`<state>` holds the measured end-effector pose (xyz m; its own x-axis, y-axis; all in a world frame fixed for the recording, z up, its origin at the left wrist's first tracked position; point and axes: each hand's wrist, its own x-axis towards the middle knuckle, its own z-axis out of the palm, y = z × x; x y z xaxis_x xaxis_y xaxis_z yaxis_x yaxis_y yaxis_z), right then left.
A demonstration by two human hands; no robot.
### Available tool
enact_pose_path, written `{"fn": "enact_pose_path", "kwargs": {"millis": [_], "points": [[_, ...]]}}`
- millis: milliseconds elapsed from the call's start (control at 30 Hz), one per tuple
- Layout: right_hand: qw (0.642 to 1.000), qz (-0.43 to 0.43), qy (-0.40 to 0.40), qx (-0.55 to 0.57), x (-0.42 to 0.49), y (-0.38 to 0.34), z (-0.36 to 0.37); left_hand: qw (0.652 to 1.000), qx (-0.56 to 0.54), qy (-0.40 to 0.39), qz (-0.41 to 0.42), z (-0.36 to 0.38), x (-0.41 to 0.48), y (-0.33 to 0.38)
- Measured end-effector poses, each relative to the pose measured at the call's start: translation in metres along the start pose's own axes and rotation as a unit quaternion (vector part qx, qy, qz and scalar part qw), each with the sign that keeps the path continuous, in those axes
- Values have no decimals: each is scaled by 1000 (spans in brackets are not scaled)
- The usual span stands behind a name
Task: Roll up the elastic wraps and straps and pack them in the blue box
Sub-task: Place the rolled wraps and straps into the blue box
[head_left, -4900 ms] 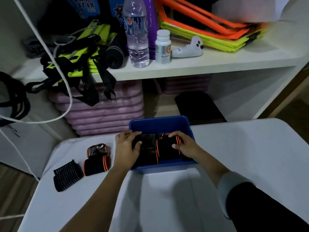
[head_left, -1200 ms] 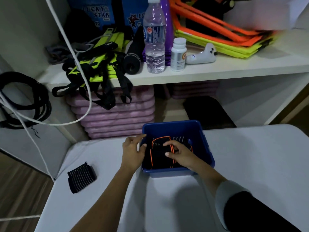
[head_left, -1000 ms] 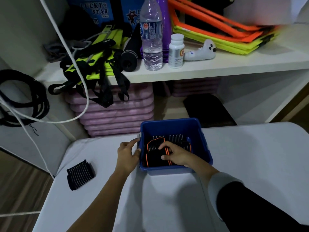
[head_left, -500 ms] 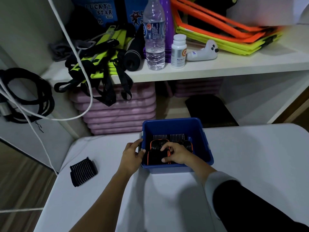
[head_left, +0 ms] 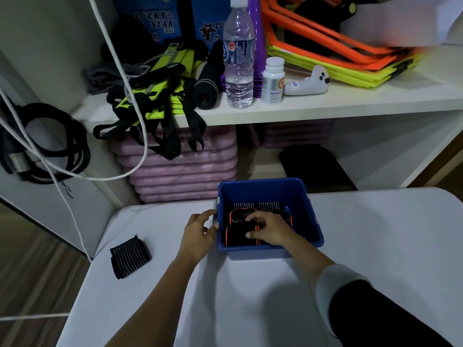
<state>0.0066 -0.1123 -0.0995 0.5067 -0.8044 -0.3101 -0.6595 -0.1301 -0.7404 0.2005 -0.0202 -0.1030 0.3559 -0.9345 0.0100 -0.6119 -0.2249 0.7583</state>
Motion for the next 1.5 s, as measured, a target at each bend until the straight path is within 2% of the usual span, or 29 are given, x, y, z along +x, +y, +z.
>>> {"fn": "enact_pose_path", "kwargs": {"millis": [167, 233, 367, 467, 600, 767, 933, 1167, 1500], "points": [[987, -56, 144, -42, -1, -43, 5, 996, -24, 91, 5, -26, -9, -16], [981, -104, 163, -12, 3, -71, 22, 992, -16, 127, -10, -41, -15, -28], [983, -152, 95, 36, 13, -117, 85, 980, 34, 177, -80, -71, -28, -74], [992, -123, 8, 32, 29, -128, 138, 965, 80, 195, -155, -91, -39, -115], [997, -46, -63, 21, 52, -127, 198, 950, 99, 153, -252, -106, -51, -162], [991, -28, -130, 23, 75, -125, 249, 965, 87, 95, -227, -107, -53, -191], [992, -66, -109, -10, 95, -126, 278, 969, 91, 69, -220, -104, -45, -209], [996, -54, -71, 11, 104, -131, 292, 966, 43, 94, -236, -104, -39, -210], [992, -45, -83, 85, 113, -115, 305, 960, -90, 143, -224, -114, -46, -189]]}}
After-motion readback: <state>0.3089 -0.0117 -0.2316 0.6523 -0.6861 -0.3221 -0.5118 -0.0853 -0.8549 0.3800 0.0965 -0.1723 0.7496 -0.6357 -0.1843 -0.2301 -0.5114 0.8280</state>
